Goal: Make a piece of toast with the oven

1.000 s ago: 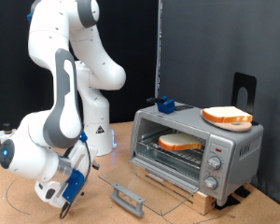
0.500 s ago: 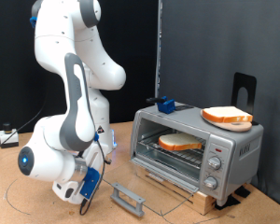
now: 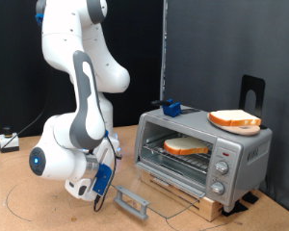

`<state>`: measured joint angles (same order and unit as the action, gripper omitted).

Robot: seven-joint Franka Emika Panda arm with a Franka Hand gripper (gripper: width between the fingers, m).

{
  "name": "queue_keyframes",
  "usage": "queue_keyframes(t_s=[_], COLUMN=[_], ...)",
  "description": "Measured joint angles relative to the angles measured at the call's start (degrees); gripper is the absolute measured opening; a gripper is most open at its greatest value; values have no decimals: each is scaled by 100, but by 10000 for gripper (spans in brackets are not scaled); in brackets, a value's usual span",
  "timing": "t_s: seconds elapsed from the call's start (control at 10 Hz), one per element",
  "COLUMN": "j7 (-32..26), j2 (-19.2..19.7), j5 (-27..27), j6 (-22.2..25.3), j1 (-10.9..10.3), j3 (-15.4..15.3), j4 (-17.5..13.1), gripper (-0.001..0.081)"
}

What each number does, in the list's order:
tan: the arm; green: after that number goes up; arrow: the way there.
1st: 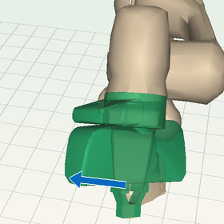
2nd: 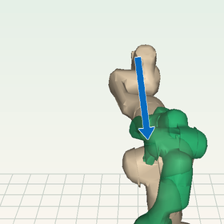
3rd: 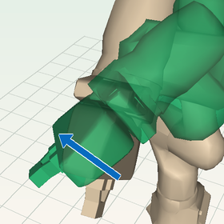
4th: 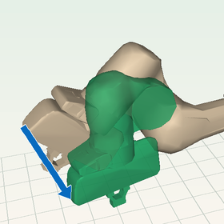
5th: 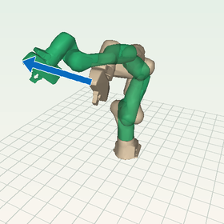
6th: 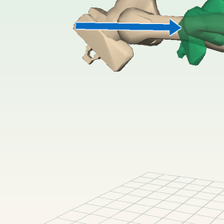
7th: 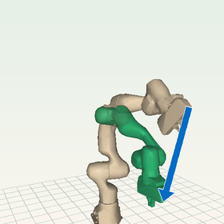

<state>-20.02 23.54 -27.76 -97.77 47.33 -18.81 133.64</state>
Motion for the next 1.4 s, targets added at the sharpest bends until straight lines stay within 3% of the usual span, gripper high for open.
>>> queue_keyframes(t_s=[0.4, 1.0, 1.4], j7=[-259, -485, -492], j2=[-573, -1595, -2111], j5=[-265, -553, -736], j6=[949, 1149, 1856], j1=[116, 74, 56], j3=[-22, -390, -537], j4=[61, 564, 746], gripper=[807, 807, 807])
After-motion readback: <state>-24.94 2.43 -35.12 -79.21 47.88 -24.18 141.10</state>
